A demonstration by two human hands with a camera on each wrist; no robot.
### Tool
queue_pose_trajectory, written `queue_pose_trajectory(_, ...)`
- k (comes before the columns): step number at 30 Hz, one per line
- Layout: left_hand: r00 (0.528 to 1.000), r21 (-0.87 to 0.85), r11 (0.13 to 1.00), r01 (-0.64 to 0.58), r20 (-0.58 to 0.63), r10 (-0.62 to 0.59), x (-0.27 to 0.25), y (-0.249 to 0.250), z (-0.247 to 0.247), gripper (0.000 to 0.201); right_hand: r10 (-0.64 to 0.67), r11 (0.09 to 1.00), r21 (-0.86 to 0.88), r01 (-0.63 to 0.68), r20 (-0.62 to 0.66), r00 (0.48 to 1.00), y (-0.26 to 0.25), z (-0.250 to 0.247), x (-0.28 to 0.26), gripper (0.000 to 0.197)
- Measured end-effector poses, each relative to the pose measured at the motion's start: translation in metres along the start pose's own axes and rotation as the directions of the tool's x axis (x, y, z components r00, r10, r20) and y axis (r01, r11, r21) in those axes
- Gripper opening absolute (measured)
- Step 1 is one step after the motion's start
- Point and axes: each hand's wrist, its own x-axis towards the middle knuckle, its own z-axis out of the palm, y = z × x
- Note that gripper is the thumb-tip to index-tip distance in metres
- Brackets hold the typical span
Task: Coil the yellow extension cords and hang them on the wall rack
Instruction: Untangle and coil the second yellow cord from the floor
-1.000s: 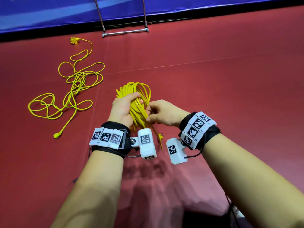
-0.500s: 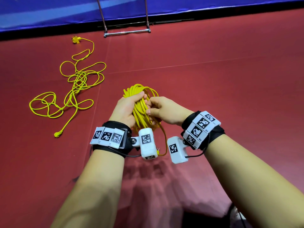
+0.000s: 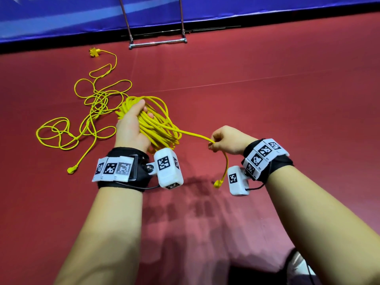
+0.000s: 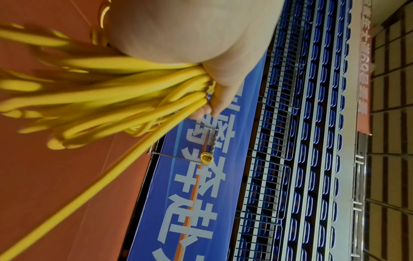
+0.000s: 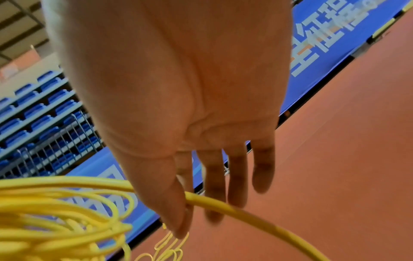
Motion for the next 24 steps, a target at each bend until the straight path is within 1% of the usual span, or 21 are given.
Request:
queue_pose_trajectory(2,1.000,-0.023,1.000,-0.010,-0.009,0.010,-0.002,0.008,-0.002,0.019,0.046,0.995,-0.084,-0.046,0.002,0.999,0.007,0.008,-0.001,0.020)
queue_pose_trajectory(4,1.000,-0.017,1.000,-0.023,-0.021,0.023,-0.004,0.012,-0.002,0.018,0.111,0.991,-0.078,-0.110,0.006,0.994,0.011,0.016,-0.002,0.030)
queue_pose_trajectory(5,0.999,0.000,0.999,-0.033,-0.026,0.033,-0.005,0.012,-0.002,0.018,0.157,0.987,-0.021,-0.157,0.007,0.988,0.012,0.020,-0.002,0.030)
queue_pose_trajectory(6,0.999,0.022,0.999,-0.042,-0.029,0.043,-0.006,0.012,-0.002,0.019,0.207,0.974,0.092,-0.207,0.009,0.978,0.012,0.024,-0.002,0.026)
queue_pose_trajectory(7,0.998,0.045,0.998,-0.047,-0.031,0.048,-0.007,0.012,-0.002,0.020,0.265,0.933,0.246,-0.264,0.029,0.964,0.011,0.027,-0.003,0.018)
queue_pose_trajectory(8,0.998,0.066,0.997,-0.047,-0.029,0.049,-0.007,0.011,-0.001,0.020,0.322,0.855,0.408,-0.320,0.066,0.944,0.009,0.029,-0.005,0.012)
queue_pose_trajectory(9,0.998,0.086,0.995,-0.047,-0.026,0.049,-0.007,0.010,-0.001,0.021,0.369,0.745,0.555,-0.369,0.118,0.922,0.007,0.029,-0.006,0.013)
queue_pose_trajectory(10,0.999,0.104,0.994,-0.042,-0.019,0.045,-0.007,0.009,0.000,0.022,0.390,0.605,0.685,-0.404,0.187,0.902,0.007,0.029,-0.008,0.016)
queue_pose_trajectory(11,0.999,0.120,0.992,-0.034,-0.010,0.035,-0.006,0.008,0.000,0.022,0.383,0.437,0.795,-0.420,0.258,0.887,0.008,0.029,-0.008,0.018)
queue_pose_trajectory(12,1.000,0.133,0.991,-0.021,0.005,0.020,-0.006,0.008,0.001,0.023,0.354,0.238,0.878,-0.415,0.320,0.879,0.011,0.027,-0.007,0.018)
queue_pose_trajectory(13,1.000,0.145,0.989,-0.007,0.024,0.003,-0.006,0.007,0.003,0.023,0.326,0.031,0.923,-0.383,0.353,0.877,0.015,0.026,-0.005,0.019)
queue_pose_trajectory(14,0.999,0.155,0.988,0.006,0.047,-0.013,-0.007,0.006,0.004,0.023,0.311,-0.156,0.931,-0.329,0.363,0.878,0.019,0.024,-0.004,0.021)
queue_pose_trajectory(15,0.997,0.166,0.986,0.015,0.071,-0.028,-0.007,0.005,0.006,0.023,0.324,-0.295,0.917,-0.268,0.359,0.875,0.022,0.023,-0.002,0.023)
queue_pose_trajectory(16,0.995,0.178,0.984,0.022,0.094,-0.040,-0.008,0.004,0.008,0.023,0.350,-0.383,0.900,-0.209,0.351,0.868,0.025,0.020,-0.001,0.024)
queue_pose_trajectory(18,0.989,0.209,0.977,0.036,0.131,-0.065,-0.011,0.004,0.012,0.024,0.392,-0.475,0.872,-0.119,0.331,0.858,0.031,0.016,0.001,0.024)
queue_pose_trajectory(20,0.985,0.235,0.971,0.043,0.155,-0.081,-0.014,0.004,0.016,0.025,0.407,-0.539,0.840,-0.065,0.328,0.853,0.038,0.013,0.001,0.017)
queue_pose_trajectory(21,0.983,0.243,0.969,0.043,0.162,-0.084,-0.015,0.004,0.017,0.025,0.424,-0.540,0.840,-0.055,0.327,0.845,0.040,0.012,0.001,0.012)
queue_pose_trajectory(22,0.982,0.251,0.967,0.042,0.168,-0.086,-0.016,0.004,0.018,0.025,0.453,-0.521,0.852,-0.051,0.327,0.829,0.043,0.012,0.002,0.009)
queue_pose_trajectory(24,0.982,0.274,0.961,0.045,0.166,-0.093,-0.016,0.003,0.018,0.025,0.532,-0.467,0.883,-0.035,0.312,0.787,0.045,0.016,0.004,0.019)
